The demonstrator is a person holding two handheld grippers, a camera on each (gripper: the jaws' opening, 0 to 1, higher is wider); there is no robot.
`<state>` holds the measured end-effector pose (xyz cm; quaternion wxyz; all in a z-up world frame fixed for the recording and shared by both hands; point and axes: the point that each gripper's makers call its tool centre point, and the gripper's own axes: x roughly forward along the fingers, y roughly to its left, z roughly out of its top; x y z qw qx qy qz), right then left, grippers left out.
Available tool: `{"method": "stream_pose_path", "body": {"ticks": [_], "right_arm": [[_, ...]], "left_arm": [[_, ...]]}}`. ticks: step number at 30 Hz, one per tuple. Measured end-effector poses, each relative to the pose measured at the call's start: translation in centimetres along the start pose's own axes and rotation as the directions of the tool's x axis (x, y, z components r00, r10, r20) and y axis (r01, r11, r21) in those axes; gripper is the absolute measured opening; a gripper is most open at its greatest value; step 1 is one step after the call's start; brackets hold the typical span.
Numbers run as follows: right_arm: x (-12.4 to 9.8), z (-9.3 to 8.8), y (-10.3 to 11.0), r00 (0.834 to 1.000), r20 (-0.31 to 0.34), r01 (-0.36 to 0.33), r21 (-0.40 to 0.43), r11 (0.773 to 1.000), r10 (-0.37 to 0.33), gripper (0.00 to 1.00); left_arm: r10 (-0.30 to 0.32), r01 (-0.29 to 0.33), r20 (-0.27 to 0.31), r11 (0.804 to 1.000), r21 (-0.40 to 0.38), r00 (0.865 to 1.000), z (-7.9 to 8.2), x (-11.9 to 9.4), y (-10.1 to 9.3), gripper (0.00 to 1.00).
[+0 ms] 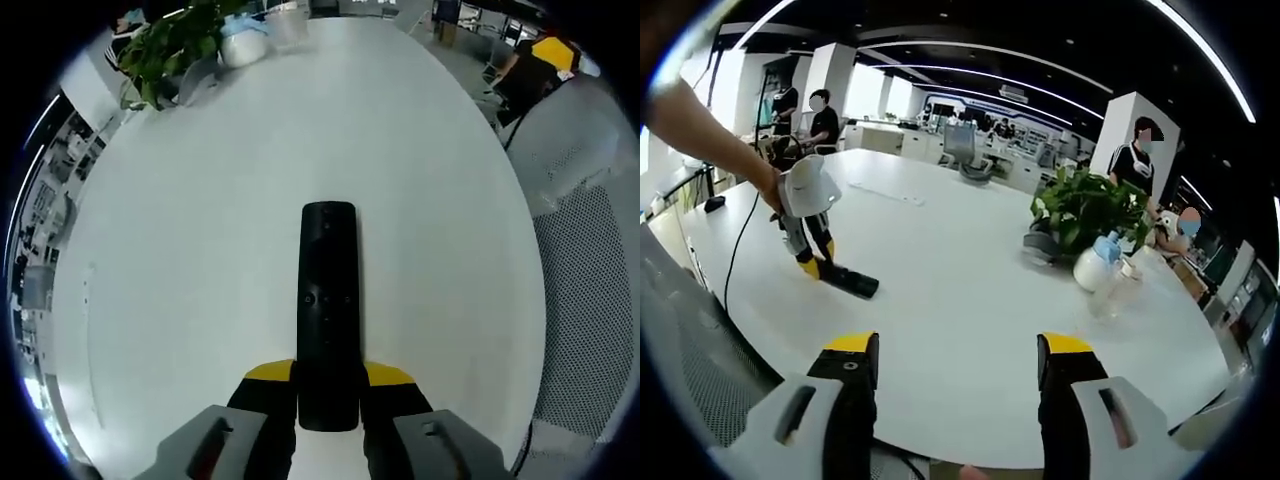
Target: Press the specified remote control buttons in sequence, fully releasing each button before pressing the next.
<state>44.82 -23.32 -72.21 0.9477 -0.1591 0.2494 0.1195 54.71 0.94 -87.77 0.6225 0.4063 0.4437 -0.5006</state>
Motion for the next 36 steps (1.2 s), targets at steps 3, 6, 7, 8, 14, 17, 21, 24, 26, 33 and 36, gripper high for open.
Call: {"method": "stream_pose_path", "body": {"ticks": [3,6,7,8,14,17,21,24,26,33,36], "right_arm": [[0.0,0.0,0.2,1.0,-0.001,-0.007,-0.008,1.0,0.007,0.66],[0.0,0.0,0.2,1.0,-0.005,-0.004,-0.013,1.0,0.004,0.66],[0.0,0.0,0.1,1.0,-0.003,-0.003,-0.011,1.0,0.002,0.66],[0.0,0.0,0.0,1.0,0.0,0.001,-0.005,1.0,-0.001,0.66],[-0.1,0.1,0.0,1.0,0.003,0.003,0.001,1.0,-0.003,0.65],[-0.1,0.0,0.0,1.0,0.001,0.002,-0.005,1.0,-0.002,0.65],[-0.1,0.0,0.0,1.0,-0.001,0.002,-0.004,1.0,-0.002,0.65],[-0.1,-0.1,0.1,1.0,-0.007,0.0,-0.011,1.0,-0.001,0.64],[-0.1,-0.1,0.1,1.0,-0.005,0.0,-0.013,1.0,0.0,0.64],[-0.1,0.0,0.1,1.0,-0.005,0.0,-0.013,1.0,0.0,0.64],[-0.1,-0.1,0.1,1.0,-0.006,0.001,-0.016,1.0,-0.001,0.64]], "left_arm": [[0.0,0.0,0.003,1.0,-0.002,1.0,0.0,0.0,-0.2,0.23],[0.001,-0.001,0.007,1.0,-0.001,1.0,0.0,-0.1,-0.5,0.23],[-0.001,0.001,0.007,1.0,0.0,1.0,0.0,-0.1,-0.5,0.23],[-0.002,0.002,0.007,1.0,-0.001,1.0,0.0,-0.1,-0.6,0.23],[-0.01,0.01,0.003,1.0,0.006,1.0,0.0,-0.1,-1.0,0.23],[-0.008,0.008,0.0,1.0,0.017,1.0,0.0,-0.1,-1.1,0.23],[-0.008,0.008,0.001,1.0,0.017,1.0,0.0,-0.1,-1.4,0.23],[-0.008,0.008,0.006,1.0,0.013,1.0,0.0,-0.1,-1.5,0.23],[-0.008,0.008,0.008,1.0,0.011,1.0,0.0,-0.2,-1.6,0.23],[-0.013,0.013,0.017,1.0,0.007,1.0,0.0,-0.2,-2.1,0.23],[-0.016,0.016,0.02,1.0,0.007,1.0,0.0,-0.2,-2.2,0.23]]}}
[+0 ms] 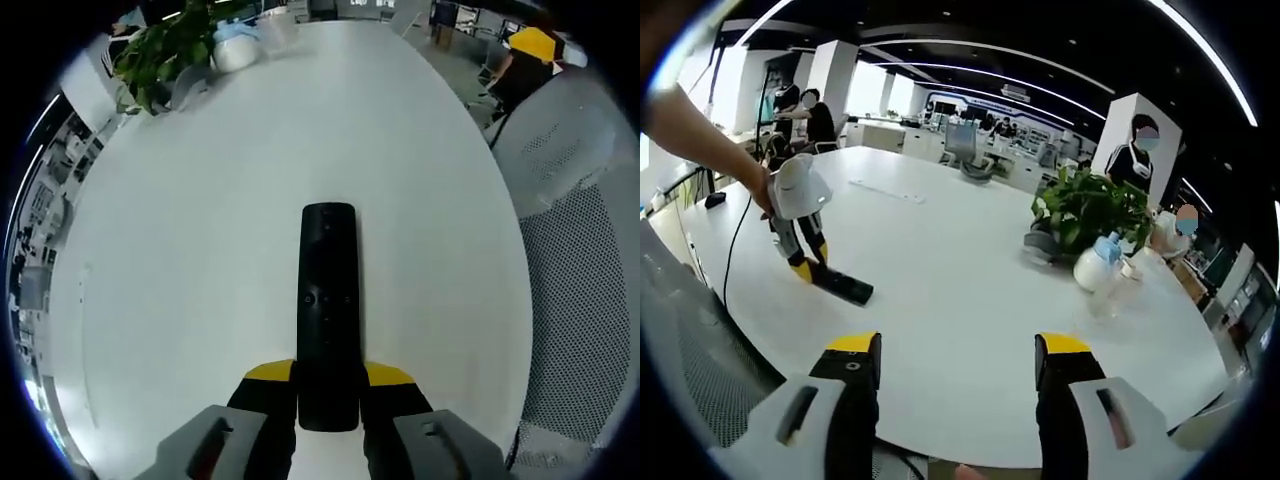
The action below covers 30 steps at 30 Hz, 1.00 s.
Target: Press the specified remote control buttons in sequence, fully releasing each button before pressing the next.
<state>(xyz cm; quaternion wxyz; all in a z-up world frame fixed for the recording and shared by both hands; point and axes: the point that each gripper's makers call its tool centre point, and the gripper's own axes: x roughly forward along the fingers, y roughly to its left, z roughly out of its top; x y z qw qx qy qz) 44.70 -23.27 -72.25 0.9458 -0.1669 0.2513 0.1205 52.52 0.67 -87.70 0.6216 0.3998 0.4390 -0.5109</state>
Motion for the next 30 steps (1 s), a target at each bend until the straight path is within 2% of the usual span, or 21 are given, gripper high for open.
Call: {"method": "stream_pose_path", "body": {"ticks": [30], "right_arm": [[0.0,0.0,0.1,1.0,0.0,-0.004,-0.006,1.0,0.004,0.63]], "left_arm": [[-0.003,0.004,-0.016,0.999,0.038,1.0,0.1,0.0,-1.1,0.23]]}}
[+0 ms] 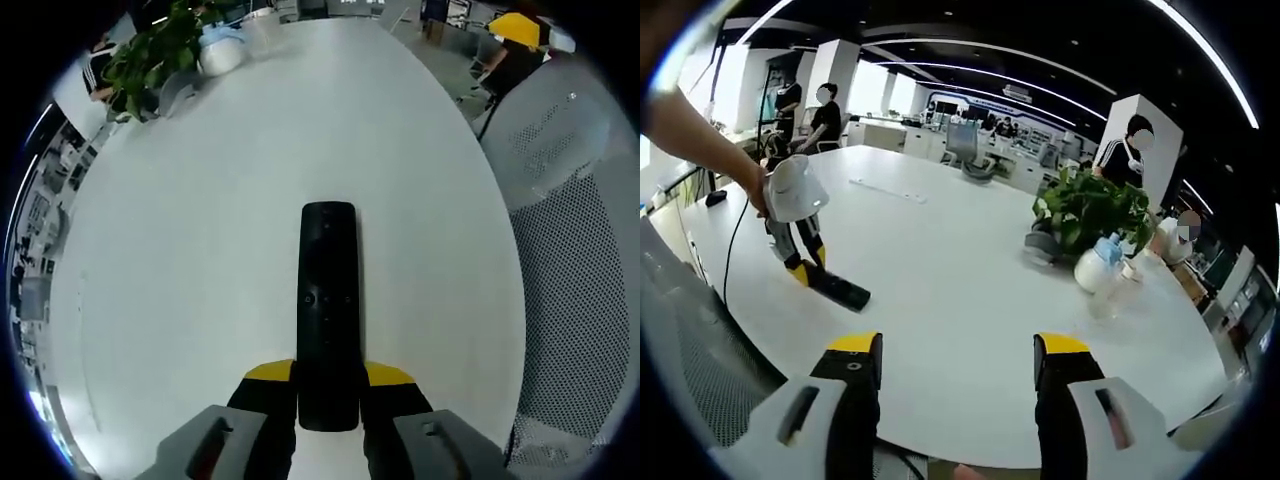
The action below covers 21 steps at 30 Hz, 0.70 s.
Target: Press the specified remote control buttons in sequence, fully releasing each button before pressing the next.
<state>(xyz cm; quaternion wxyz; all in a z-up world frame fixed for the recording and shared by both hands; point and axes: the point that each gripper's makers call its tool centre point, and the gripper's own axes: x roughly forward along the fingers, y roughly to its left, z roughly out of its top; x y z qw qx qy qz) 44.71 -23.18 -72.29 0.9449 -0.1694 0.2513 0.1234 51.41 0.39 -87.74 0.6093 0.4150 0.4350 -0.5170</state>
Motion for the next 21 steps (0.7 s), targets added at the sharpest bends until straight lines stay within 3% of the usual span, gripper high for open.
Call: {"method": "stream_pose_path", "body": {"ticks": [21], "right_arm": [[-0.05,-0.07,0.05,1.0,-0.005,0.002,-0.009,1.0,-0.002,0.62]], "left_arm": [[-0.006,0.006,0.012,1.0,-0.013,1.0,-0.08,-0.07,-0.93,0.23]]}}
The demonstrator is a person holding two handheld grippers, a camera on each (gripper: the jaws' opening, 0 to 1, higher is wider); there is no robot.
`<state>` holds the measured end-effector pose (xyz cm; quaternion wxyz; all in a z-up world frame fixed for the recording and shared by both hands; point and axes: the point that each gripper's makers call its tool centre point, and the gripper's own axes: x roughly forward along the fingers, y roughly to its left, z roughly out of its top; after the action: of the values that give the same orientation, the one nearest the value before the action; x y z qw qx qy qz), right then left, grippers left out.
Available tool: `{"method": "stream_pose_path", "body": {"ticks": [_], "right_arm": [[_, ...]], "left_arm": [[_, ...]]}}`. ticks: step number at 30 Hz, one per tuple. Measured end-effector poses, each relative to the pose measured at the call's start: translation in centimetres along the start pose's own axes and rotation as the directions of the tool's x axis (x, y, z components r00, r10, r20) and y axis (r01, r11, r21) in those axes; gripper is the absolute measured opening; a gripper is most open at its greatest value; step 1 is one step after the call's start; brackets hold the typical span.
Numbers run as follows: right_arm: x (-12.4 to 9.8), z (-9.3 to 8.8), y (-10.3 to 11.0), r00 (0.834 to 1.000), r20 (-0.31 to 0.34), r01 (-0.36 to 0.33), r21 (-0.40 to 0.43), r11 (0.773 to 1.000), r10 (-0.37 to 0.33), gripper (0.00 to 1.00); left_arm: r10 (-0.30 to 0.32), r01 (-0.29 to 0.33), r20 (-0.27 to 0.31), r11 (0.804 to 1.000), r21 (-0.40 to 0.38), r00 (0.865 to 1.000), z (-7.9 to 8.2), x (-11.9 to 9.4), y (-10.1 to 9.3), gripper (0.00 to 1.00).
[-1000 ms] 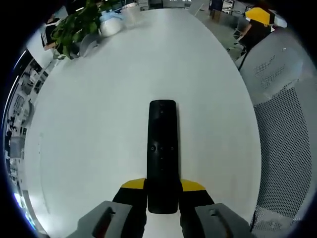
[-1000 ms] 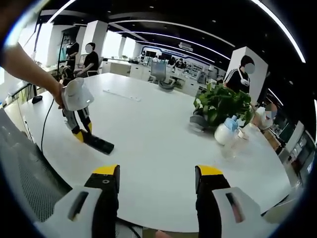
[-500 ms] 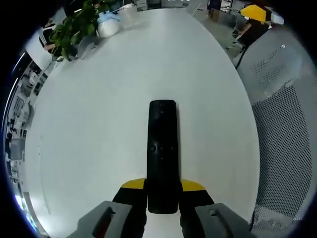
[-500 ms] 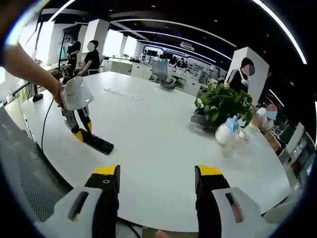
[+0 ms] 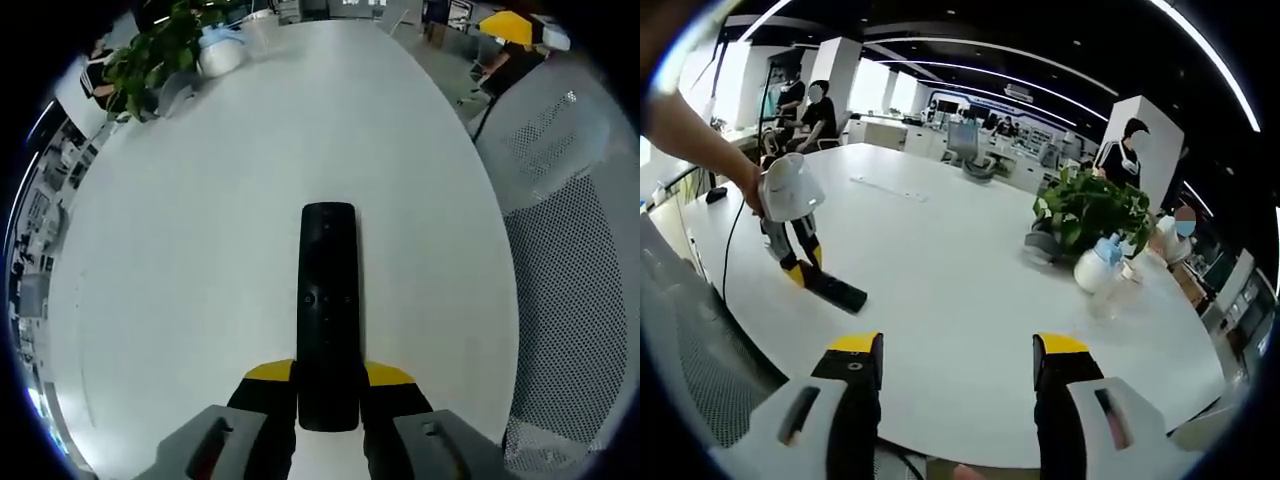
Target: Press the specified remote control buttons in sequence, fully releasing each button before pressing the next.
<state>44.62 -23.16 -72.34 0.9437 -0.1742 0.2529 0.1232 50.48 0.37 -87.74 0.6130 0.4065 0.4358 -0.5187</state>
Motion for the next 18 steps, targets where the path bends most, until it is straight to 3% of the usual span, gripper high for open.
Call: {"method": "stream_pose_path", "body": {"ticks": [10,18], "right_arm": [[0.01,0.06,0.03,1.0,0.002,0.001,-0.004,1.0,-0.001,0.62],[0.03,0.0,0.08,1.0,-0.002,-0.001,-0.012,1.0,0.001,0.62]], "left_arm": [[-0.004,0.004,0.005,1.0,-0.01,1.0,-0.03,-0.02,-0.4,0.23],[0.002,-0.002,-0.013,1.0,0.027,1.0,0.09,-0.01,-0.84,0.23]]}}
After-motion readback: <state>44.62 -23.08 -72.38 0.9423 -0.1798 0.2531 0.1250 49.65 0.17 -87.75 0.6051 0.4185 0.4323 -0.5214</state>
